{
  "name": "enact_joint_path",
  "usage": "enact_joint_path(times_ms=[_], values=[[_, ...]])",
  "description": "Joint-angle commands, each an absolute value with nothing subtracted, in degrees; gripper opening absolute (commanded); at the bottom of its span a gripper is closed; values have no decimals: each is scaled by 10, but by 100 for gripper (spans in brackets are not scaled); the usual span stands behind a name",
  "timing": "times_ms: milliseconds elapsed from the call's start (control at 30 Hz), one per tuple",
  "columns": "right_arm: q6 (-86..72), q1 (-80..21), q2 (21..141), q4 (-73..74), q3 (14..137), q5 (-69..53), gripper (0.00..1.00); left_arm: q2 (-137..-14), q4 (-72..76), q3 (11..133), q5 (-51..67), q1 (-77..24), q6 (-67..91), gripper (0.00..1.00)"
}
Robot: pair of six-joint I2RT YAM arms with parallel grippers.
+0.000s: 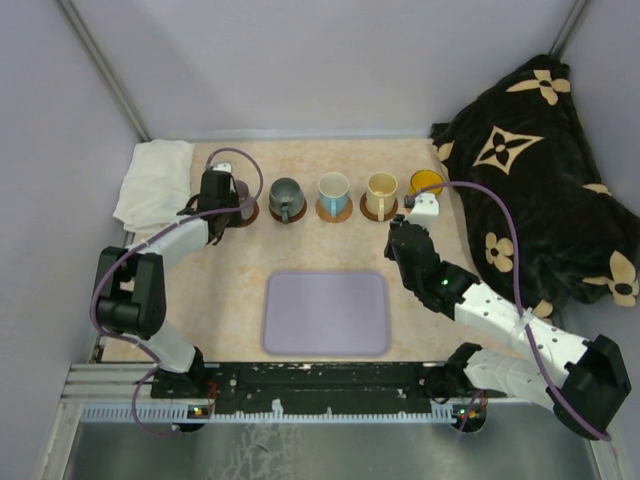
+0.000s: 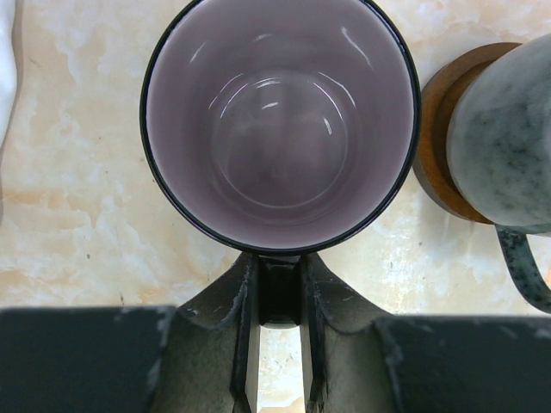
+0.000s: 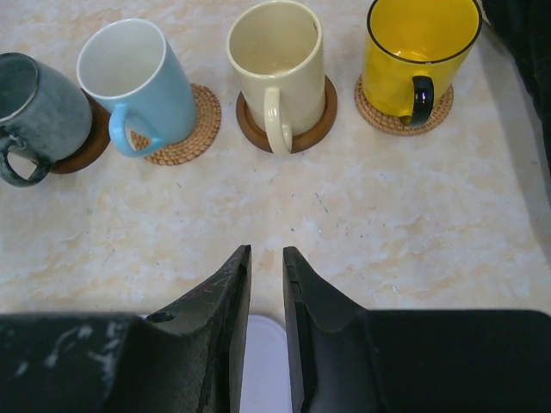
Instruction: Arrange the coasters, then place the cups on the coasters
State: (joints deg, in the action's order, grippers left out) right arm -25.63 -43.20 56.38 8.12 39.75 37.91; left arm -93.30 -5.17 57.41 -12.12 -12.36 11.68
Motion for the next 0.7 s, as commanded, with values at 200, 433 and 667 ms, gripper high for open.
enact_joint_path(times_ms=[200, 433, 667], values=[[-276, -427, 553, 77, 396, 389, 23, -940, -7, 605, -124, -119, 109, 0], [-281, -427, 555, 81, 392, 383, 23, -945, -9, 607, -128, -119, 108, 0], [-288, -428, 556, 83, 388, 379, 23, -950, -5, 604, -138, -119, 107, 0]])
